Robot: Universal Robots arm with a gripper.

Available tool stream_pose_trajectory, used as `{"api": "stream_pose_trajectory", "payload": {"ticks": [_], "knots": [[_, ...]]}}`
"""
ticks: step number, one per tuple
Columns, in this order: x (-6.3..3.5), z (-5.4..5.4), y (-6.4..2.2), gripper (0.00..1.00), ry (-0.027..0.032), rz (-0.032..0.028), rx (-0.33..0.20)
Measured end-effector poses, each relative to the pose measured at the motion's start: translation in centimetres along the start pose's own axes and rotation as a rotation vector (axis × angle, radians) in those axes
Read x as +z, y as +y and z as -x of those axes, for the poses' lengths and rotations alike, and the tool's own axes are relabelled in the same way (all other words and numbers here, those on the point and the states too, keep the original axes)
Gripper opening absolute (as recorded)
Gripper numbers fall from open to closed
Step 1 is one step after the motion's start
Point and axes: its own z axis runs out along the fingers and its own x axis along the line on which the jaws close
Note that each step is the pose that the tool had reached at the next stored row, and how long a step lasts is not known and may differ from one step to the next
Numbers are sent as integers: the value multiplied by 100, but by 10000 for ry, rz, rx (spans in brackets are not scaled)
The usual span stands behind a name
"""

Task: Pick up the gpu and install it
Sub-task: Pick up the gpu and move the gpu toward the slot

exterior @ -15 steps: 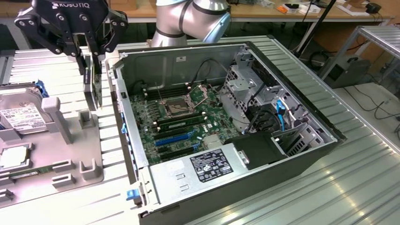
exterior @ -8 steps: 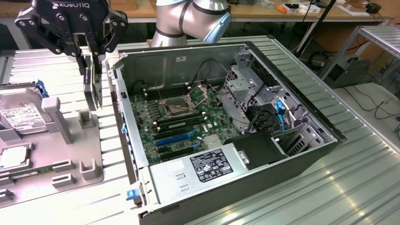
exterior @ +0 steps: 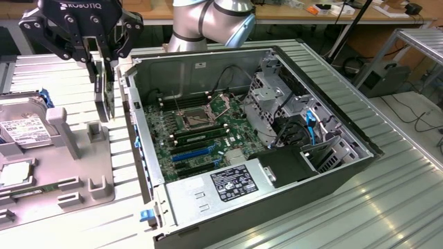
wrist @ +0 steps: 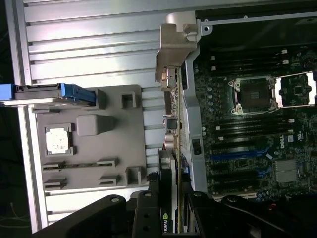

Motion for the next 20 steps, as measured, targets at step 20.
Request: {"api": "stream_pose_trajectory", "payload": {"ticks": [20], "knots": [[6, 239, 23, 27, -1, 0, 0]]}}
